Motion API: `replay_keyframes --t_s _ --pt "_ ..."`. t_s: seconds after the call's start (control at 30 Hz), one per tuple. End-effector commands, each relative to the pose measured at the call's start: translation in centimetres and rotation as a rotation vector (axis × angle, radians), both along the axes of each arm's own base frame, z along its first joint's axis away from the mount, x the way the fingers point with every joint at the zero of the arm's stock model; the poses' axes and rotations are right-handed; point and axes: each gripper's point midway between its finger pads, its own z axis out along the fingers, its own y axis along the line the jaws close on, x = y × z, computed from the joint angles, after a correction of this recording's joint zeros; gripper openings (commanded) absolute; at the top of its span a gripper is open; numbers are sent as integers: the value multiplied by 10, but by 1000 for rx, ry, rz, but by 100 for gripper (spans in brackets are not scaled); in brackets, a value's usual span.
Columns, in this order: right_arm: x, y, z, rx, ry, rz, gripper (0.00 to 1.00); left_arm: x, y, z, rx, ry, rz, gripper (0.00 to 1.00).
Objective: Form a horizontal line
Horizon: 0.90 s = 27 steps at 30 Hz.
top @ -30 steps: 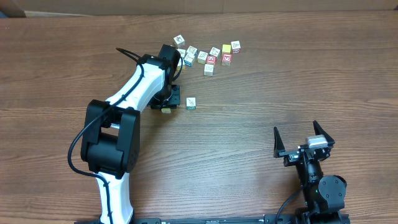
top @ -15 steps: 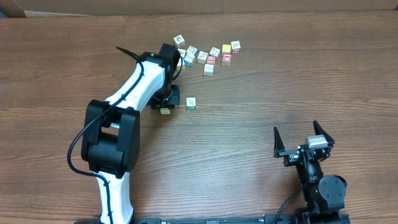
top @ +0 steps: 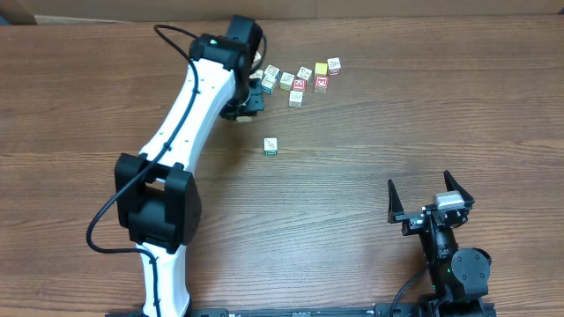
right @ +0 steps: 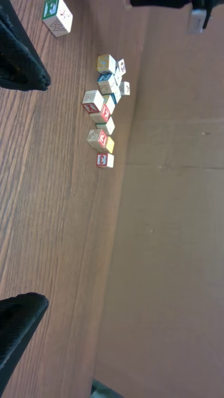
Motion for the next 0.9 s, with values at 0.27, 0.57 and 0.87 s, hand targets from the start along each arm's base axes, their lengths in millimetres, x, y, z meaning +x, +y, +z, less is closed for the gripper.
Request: replay_keyframes --t_s 0.27,0.57,0.87 --pt "0 2 -2 0 -5 10 100 -15 -64 5 -48 -35 15 27" --pt "0 2 -2 0 -5 10 100 -32 -83 -6 6 -45 66 26" --pt "0 2 -2 0 -5 10 100 -42 -97 -27 9 -42 44 22"
